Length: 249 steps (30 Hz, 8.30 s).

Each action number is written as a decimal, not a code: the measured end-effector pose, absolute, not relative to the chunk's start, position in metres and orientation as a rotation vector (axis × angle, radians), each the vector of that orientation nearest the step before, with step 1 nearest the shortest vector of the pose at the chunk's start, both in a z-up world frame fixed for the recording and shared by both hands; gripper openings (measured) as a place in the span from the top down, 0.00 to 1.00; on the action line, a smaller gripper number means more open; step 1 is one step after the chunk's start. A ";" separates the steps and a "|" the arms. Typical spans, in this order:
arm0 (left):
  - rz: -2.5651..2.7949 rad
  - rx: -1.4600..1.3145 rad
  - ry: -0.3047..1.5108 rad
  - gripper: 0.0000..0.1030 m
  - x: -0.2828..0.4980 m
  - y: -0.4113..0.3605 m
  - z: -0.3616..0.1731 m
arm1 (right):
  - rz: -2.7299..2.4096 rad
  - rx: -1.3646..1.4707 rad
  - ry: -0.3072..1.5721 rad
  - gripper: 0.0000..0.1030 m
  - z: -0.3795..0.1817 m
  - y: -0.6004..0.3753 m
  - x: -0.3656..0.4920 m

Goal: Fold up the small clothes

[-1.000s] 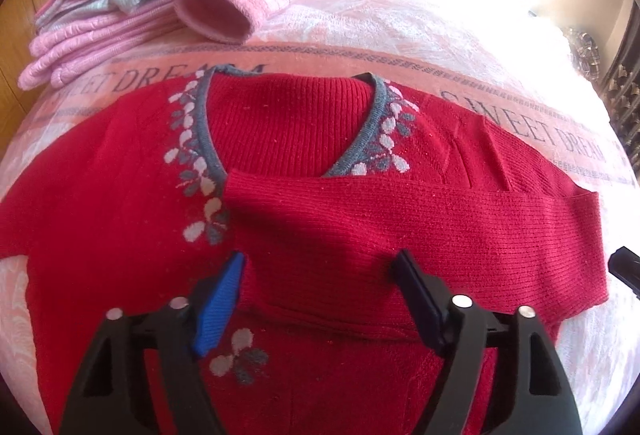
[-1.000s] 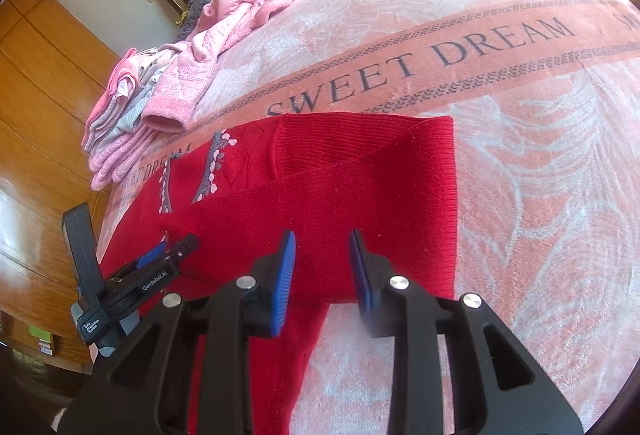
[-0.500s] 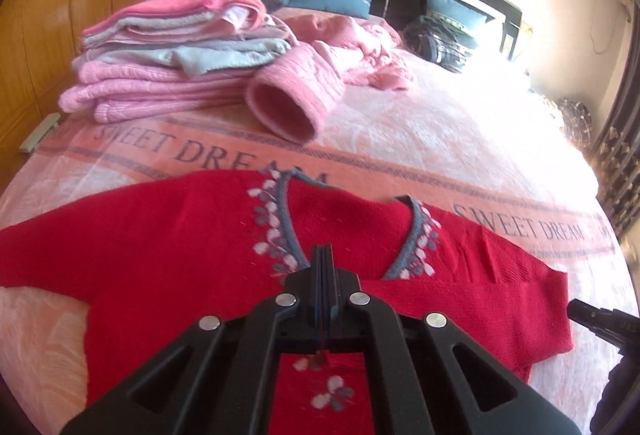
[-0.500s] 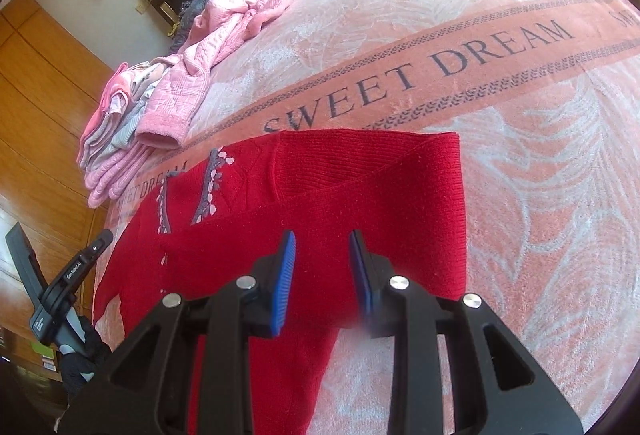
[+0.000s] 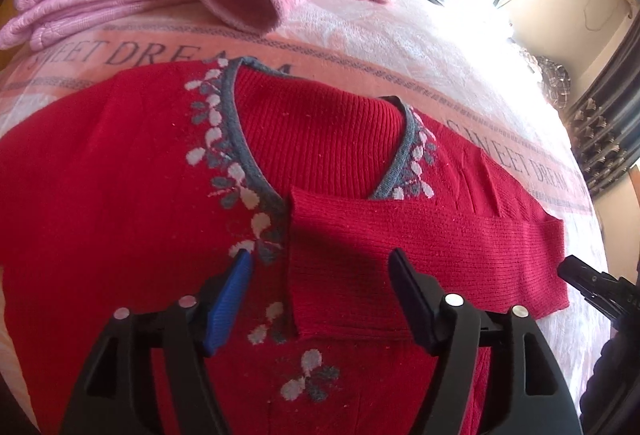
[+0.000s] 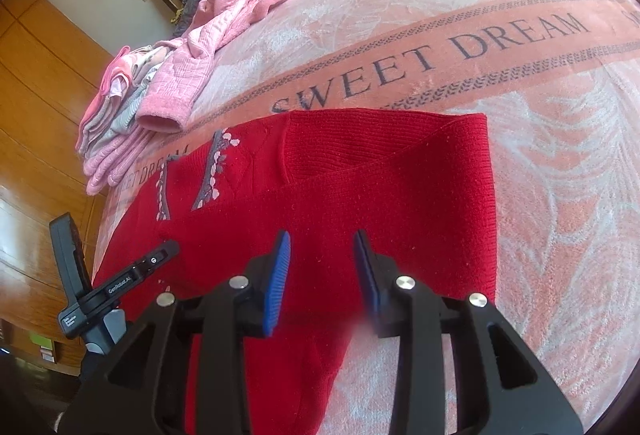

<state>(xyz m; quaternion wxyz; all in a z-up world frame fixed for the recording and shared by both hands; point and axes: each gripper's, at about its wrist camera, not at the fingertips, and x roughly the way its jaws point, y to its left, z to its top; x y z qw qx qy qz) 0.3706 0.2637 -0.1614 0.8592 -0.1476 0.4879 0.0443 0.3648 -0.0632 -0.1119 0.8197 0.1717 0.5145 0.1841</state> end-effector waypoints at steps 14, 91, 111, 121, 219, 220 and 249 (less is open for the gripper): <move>-0.011 -0.356 0.833 0.92 0.354 0.253 -0.117 | 0.351 0.417 1.079 0.67 -0.112 -0.091 0.363; 0.600 -1.122 0.543 0.38 0.061 0.740 -0.173 | 0.625 0.150 1.247 0.50 -0.144 0.125 0.335; 0.585 -1.012 0.510 0.78 0.081 0.741 -0.163 | 0.639 0.140 1.232 0.49 -0.143 0.120 0.330; 0.411 -0.791 0.511 0.94 0.145 0.668 -0.114 | 0.611 0.155 1.225 0.49 -0.137 0.092 0.330; -0.004 -0.575 0.864 0.48 0.273 0.446 -0.145 | 0.590 0.055 1.188 0.92 -0.097 0.172 0.347; 0.000 -0.563 0.851 0.48 0.275 0.443 -0.142 | 0.582 0.100 1.178 0.92 -0.090 0.156 0.351; -0.036 -0.381 0.879 0.41 0.305 0.381 -0.149 | 0.435 0.373 1.274 0.96 -0.141 0.008 0.395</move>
